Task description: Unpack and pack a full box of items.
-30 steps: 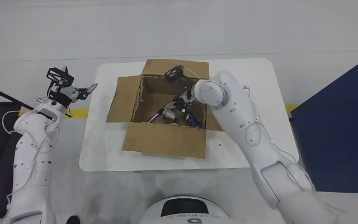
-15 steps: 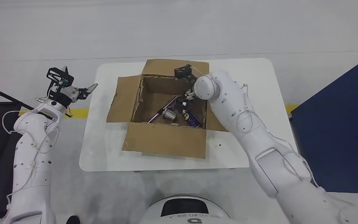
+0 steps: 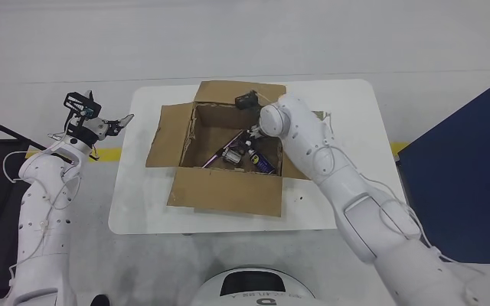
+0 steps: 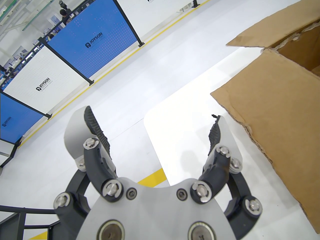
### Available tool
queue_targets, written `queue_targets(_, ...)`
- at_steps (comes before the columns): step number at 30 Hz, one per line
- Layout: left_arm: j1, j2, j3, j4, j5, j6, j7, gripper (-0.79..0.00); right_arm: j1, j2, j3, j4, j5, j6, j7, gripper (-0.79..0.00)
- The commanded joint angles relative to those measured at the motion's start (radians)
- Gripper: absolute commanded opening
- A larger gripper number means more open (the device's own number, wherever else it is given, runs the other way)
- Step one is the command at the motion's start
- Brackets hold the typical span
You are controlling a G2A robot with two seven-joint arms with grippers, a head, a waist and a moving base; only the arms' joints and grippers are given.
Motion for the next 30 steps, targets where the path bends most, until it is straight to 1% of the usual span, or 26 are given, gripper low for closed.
queue_targets(1, 0.000, 0.000, 0.000, 0.000, 0.000, 0.000, 0.000, 0.000, 0.006, -0.006, -0.008, 0.017, 0.001, 0.001, -0.001, -0.619)
queue_targets(6, 0.000, 0.000, 0.000, 0.000, 0.000, 0.000, 0.000, 0.000, 0.027, -0.026, -0.037, 0.060, 0.007, -0.001, -0.002, -0.659)
queue_targets(9, 0.000, 0.000, 0.000, 0.000, 0.000, 0.000, 0.000, 0.000, 0.042, -0.039, -0.052, 0.084, 0.014, -0.005, -0.007, -0.785)
queue_targets(15, 0.000, 0.000, 0.000, 0.000, 0.000, 0.000, 0.000, 0.000, 0.075, -0.064, -0.072, 0.152, 0.031, -0.011, -0.005, -0.785)
queue_targets(18, 0.000, 0.000, 0.000, 0.000, 0.000, 0.000, 0.000, 0.000, 0.083, -0.070, -0.080, 0.143, 0.027, -0.036, -0.034, -0.785)
queue_targets(21, 0.000, 0.000, 0.000, 0.000, 0.000, 0.000, 0.000, 0.000, 0.074, -0.066, -0.078, 0.093, 0.013, -0.067, -0.057, -0.785)
queue_targets(23, 0.000, 0.000, 0.000, 0.000, 0.000, 0.000, 0.000, 0.000, 0.059, -0.055, -0.069, 0.040, -0.016, -0.061, -0.075, -0.785)
queue_targets(27, 0.000, 0.000, 0.000, 0.000, 0.000, 0.000, 0.000, 0.000, -0.013, -0.017, -0.032, -0.140, -0.082, -0.063, -0.071, -0.785)
queue_targets(28, 0.000, 0.000, 0.000, 0.000, 0.000, 0.000, 0.000, 0.000, -0.041, -0.005, -0.018, -0.200, -0.098, -0.074, -0.067, -0.785)
queue_targets(30, 0.000, 0.000, 0.000, 0.000, 0.000, 0.000, 0.000, 0.000, -0.107, 0.023, 0.021, -0.333, -0.120, -0.130, -0.063, -0.785)
